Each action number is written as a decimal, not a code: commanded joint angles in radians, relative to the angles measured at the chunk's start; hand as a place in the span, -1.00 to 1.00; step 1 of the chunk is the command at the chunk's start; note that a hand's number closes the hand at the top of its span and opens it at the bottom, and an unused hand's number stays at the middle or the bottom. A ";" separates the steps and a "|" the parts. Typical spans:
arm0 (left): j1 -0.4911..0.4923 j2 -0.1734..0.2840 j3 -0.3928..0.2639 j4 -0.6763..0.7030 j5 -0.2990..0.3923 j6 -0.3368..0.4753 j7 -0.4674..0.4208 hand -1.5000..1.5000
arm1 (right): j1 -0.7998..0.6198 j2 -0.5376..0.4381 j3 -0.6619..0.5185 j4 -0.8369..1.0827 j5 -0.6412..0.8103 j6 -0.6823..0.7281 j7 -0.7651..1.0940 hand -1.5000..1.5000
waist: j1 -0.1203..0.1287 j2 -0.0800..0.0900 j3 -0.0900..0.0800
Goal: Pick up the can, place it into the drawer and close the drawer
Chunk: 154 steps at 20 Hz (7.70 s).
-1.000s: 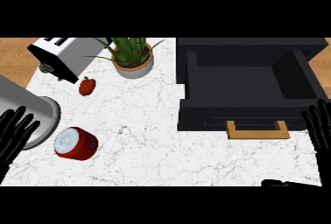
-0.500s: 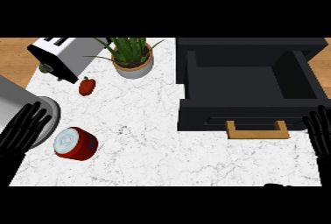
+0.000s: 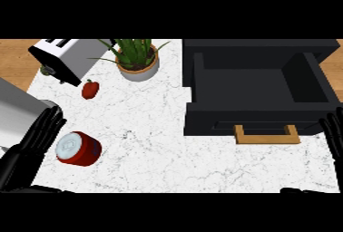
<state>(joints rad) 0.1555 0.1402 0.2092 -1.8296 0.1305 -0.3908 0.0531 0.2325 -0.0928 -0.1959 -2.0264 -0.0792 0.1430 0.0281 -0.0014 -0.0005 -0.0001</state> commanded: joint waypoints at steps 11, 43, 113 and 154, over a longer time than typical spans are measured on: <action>-0.072 0.090 0.121 0.358 -0.046 -0.073 -0.235 -1.00 | -0.033 0.023 -0.015 -0.010 0.006 0.015 0.048 -1.00 | 0.001 0.000 0.000; -0.317 0.180 0.110 1.051 -0.224 -0.016 -0.644 -1.00 | 0.032 0.091 0.003 -0.095 0.060 0.038 0.034 -1.00 | -0.005 0.001 0.000; -0.779 -0.140 -0.248 0.454 -0.131 0.584 0.134 1.00 | 0.080 0.084 -0.087 -0.206 -0.051 0.072 0.070 -1.00 | -0.011 0.000 0.000; -1.654 -0.140 -0.537 1.345 0.227 0.950 0.048 1.00 | -0.049 0.062 -0.048 -0.110 0.001 0.039 0.106 -1.00 | -0.076 0.022 0.003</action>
<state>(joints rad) -1.4741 0.0000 -0.3227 -0.5625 0.3105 0.5619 0.1545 0.2195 -0.0365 -0.2583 -2.1712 -0.1010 0.1949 0.1362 -0.0635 0.0138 0.0020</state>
